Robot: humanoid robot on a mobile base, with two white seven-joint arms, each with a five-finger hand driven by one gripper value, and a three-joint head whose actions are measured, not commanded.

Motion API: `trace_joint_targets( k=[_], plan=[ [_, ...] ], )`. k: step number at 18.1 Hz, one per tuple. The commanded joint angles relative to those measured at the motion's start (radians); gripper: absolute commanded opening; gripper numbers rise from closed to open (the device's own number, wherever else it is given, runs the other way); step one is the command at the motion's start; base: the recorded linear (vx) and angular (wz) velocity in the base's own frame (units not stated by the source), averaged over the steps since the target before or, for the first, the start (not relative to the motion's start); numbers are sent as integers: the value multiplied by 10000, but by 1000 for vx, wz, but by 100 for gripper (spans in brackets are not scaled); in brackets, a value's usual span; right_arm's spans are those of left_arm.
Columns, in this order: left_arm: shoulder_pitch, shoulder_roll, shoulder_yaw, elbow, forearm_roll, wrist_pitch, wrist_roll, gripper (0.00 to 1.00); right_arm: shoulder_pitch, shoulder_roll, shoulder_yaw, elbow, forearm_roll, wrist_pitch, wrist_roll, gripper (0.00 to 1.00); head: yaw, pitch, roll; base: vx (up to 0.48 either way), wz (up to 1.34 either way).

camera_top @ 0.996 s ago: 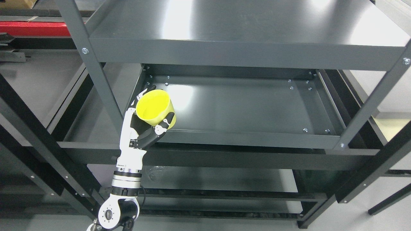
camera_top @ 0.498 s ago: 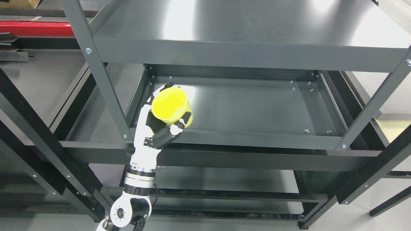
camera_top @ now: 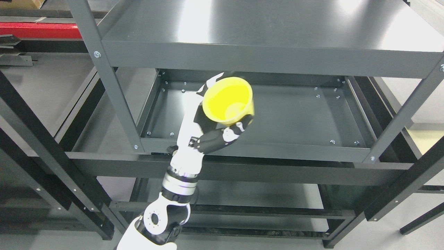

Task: Place yellow IKEA cup on middle right shelf
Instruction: 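Raise the left hand and set the yellow cup on the upper shelf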

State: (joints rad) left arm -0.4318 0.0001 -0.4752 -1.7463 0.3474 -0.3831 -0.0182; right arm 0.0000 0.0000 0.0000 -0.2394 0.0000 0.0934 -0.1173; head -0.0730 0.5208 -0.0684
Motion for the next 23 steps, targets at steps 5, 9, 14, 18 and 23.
trace_joint_targets(
  k=[5, 9, 14, 18, 23],
  plan=[
    [-3977, 174, -2015, -239, 1509, 853, 121, 0, 138, -175, 169, 1, -245, 2, 8, 99, 0, 0, 0, 0, 0],
    [-5128, 174, -1554, -178, 2751, 2583, 762, 0, 138, -175, 169, 1, -245, 2, 8, 99, 0, 0, 0, 0, 0],
    [-6754, 174, -667, 955, 3305, 4762, 2514, 0, 138, -175, 169, 1, -245, 2, 8, 99, 0, 0, 0, 0, 0],
    [-7277, 174, -36, 2152, 3521, 7033, 2881, 0, 138, -175, 169, 1, -245, 2, 8, 99, 0, 0, 0, 0, 0],
    [-7447, 174, 609, 2936, 3170, 8156, 3082, 5, 138, -175, 169, 1, -245, 2, 8, 99, 0, 0, 0, 0, 0]
  ],
)
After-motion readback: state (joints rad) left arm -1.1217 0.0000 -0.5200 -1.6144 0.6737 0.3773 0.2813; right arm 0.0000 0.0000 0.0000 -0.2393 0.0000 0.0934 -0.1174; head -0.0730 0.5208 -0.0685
